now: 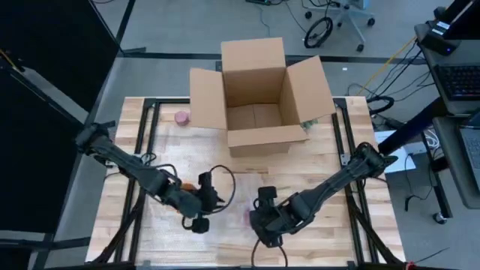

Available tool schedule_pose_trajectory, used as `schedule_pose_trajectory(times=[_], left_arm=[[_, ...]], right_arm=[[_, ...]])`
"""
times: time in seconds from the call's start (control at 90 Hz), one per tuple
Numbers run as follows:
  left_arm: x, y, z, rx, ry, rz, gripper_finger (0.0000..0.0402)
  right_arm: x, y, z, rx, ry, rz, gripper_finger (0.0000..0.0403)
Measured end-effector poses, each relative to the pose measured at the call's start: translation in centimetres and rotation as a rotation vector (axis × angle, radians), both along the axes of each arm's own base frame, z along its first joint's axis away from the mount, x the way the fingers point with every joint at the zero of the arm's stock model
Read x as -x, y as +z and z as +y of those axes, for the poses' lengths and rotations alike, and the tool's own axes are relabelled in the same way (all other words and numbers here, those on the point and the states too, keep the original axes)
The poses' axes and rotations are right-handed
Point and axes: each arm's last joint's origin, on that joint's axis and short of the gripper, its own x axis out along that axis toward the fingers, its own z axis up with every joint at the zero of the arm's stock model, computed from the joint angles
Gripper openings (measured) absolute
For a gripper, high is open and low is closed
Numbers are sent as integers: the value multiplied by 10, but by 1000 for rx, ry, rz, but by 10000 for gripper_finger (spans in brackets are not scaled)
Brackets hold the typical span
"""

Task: Wrap mug
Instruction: Wrap the pink cup with the bubble wrap

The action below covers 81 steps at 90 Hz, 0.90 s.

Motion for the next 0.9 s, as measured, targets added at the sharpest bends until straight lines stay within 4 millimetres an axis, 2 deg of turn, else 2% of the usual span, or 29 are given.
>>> schedule_pose_trajectory(times=[0.167,0.311,0.422,0.667,0.789,0.9], left_arm=[[-4,-8,-3,-12,-7,18,56],[-5,-11,-6,-19,-12,29,56],[-5,-11,-6,-18,-13,26,56],[-5,-11,-7,-37,-34,20,56],[-5,-11,-7,-53,-48,17,56],[-5,-11,-7,-58,-50,17,56]], right_arm=[[-5,-20,-16,6,-109,6,214],[-5,-33,-13,-44,-93,11,201],[-6,-32,-15,-18,-118,-3,159],[-6,-33,-16,7,-96,6,15],[-6,-29,-15,2,-80,19,6],[-6,-12,-15,12,-72,29,1]])
